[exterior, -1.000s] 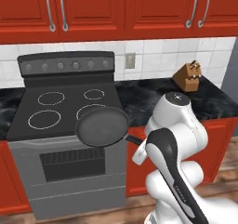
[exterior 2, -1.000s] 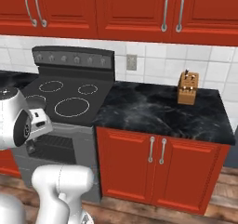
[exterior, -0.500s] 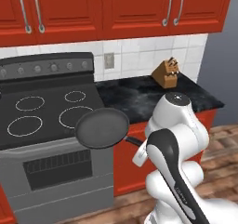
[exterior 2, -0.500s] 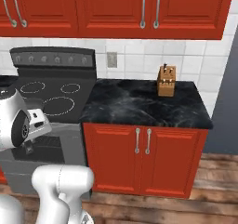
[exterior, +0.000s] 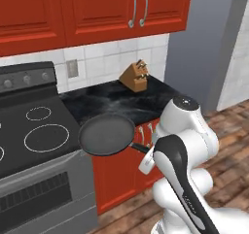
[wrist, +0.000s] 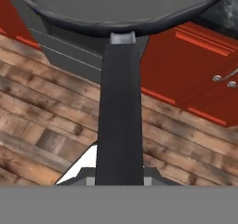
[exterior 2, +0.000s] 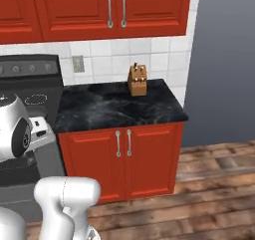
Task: Move the pot and pan from the stove into the sink.
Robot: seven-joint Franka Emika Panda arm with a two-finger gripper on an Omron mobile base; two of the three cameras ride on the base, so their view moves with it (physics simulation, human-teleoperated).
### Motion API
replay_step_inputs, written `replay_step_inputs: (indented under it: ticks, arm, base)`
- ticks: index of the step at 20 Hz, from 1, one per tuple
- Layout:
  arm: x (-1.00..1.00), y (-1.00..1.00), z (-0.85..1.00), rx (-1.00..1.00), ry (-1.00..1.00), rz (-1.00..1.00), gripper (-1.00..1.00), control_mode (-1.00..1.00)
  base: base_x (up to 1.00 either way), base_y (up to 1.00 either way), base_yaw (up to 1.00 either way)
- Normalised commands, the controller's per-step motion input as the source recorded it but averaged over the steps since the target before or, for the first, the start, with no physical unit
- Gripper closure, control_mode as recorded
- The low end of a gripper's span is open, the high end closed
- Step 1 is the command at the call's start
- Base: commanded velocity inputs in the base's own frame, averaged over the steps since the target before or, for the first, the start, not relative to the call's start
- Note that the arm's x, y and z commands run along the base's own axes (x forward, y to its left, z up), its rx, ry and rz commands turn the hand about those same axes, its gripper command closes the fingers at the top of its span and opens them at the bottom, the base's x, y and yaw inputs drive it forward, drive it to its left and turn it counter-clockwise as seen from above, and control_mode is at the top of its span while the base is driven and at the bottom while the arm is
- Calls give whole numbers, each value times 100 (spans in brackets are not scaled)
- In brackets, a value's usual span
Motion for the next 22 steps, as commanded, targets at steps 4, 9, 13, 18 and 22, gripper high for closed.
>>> replay_step_inputs:
  ticks: [4, 9, 13, 18, 22]
  arm:
    - [0, 0, 0, 0, 0, 0, 100, 100]
    - [0, 0, 0, 0, 0, 0, 100, 100]
    - [0, 0, 0, 0, 0, 0, 100, 100]
    - [0, 0, 0, 0, 0, 0, 100, 100]
    - [0, 0, 0, 0, 0, 0, 100, 100]
  base:
    - [0, -7, -43]
    - [0, -2, -44]
    - [0, -4, -43]
    - [0, -7, -42]
    - [0, -8, -42]
